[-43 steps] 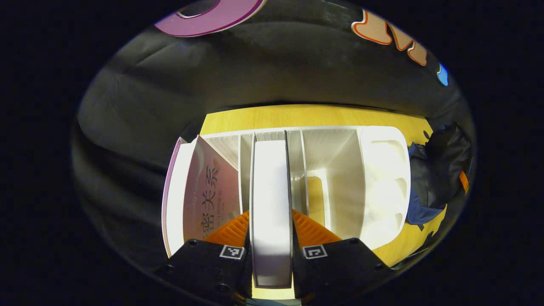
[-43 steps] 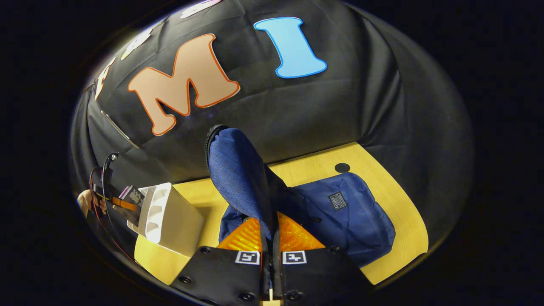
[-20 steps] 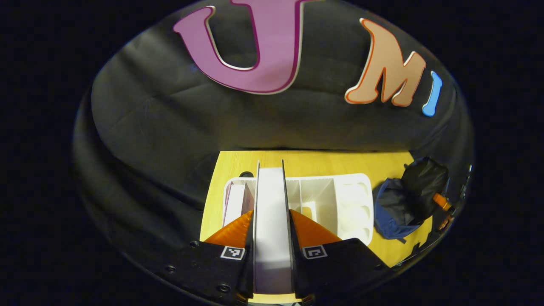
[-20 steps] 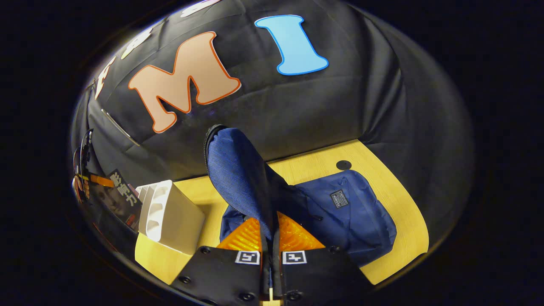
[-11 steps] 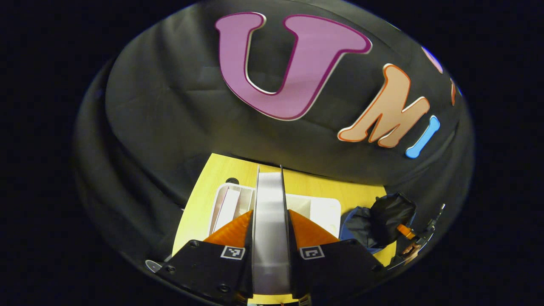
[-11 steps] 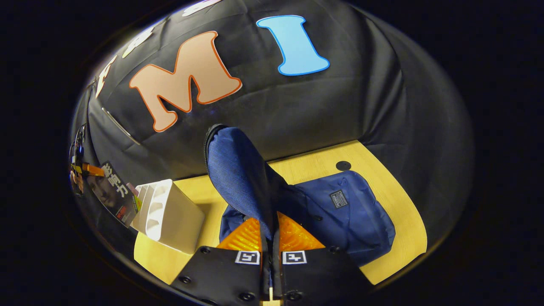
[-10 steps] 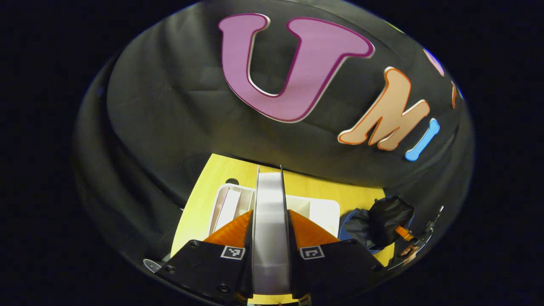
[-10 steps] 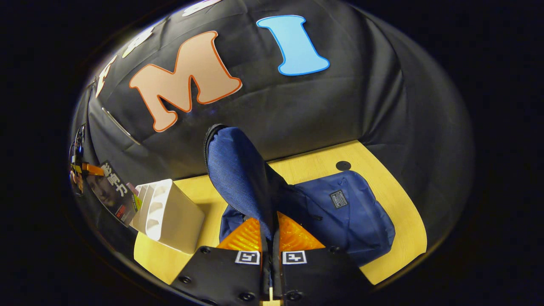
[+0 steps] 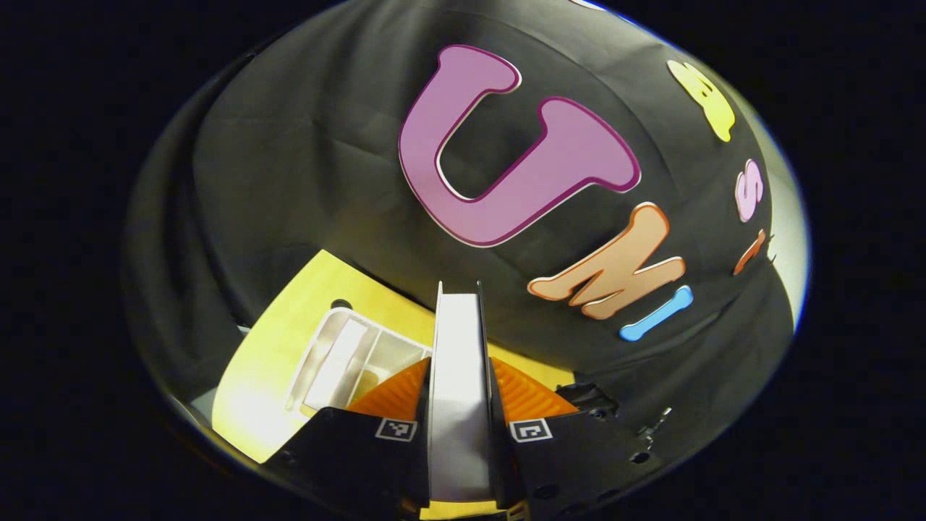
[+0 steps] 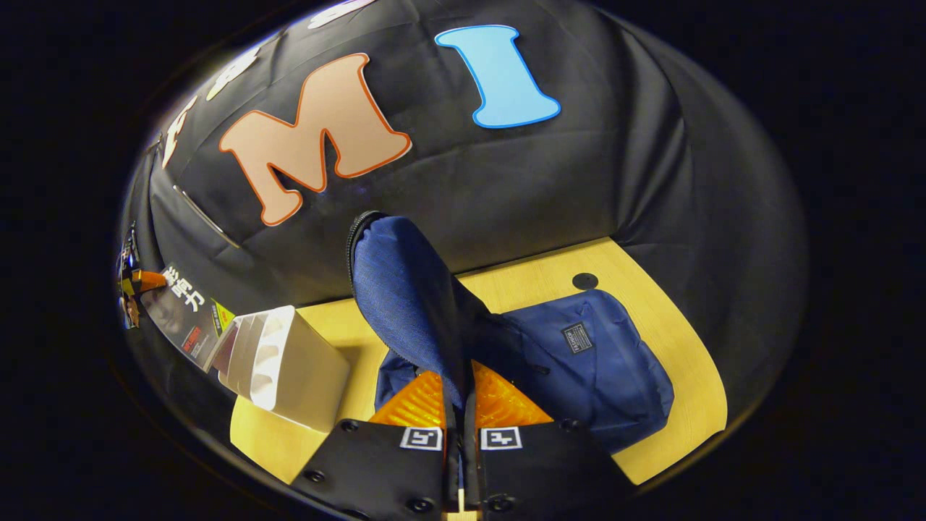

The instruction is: Open the schoolbag, grab two books from the bookshelf and put them into the schoolbag.

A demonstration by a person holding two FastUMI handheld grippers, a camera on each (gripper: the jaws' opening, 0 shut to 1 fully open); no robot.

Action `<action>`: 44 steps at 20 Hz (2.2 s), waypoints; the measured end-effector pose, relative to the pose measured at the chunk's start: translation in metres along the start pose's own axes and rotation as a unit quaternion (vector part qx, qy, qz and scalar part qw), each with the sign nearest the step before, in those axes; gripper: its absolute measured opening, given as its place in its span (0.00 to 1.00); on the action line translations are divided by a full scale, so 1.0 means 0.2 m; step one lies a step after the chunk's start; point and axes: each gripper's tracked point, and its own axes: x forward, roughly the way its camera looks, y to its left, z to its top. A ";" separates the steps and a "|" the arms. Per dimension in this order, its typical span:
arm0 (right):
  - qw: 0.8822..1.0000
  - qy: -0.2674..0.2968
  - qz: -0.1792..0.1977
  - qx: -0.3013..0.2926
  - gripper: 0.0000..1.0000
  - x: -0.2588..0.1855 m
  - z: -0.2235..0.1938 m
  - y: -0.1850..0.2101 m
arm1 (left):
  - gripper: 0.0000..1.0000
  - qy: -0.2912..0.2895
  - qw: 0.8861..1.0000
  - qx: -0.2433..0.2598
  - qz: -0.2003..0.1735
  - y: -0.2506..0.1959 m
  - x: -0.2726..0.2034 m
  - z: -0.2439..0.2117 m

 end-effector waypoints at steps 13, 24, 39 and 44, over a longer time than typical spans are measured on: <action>1.000 -0.007 0.010 0.008 0.07 -0.01 0.00 -0.01 | 0.31 -0.023 0.988 -0.114 -0.101 -0.29 0.13 -0.16; 0.999 -0.013 0.026 -0.015 0.07 -0.01 0.00 0.02 | 0.32 0.047 0.987 -0.128 -0.089 -0.42 0.51 -0.69; 0.998 -0.011 0.061 0.006 0.07 -0.02 0.06 -0.01 | 0.32 0.115 0.983 -0.122 -0.068 -0.62 1.01 -1.42; 0.997 -0.019 0.070 0.011 0.06 -0.04 0.08 -0.02 | 0.34 0.135 0.981 -0.128 -0.054 -0.67 1.17 -1.69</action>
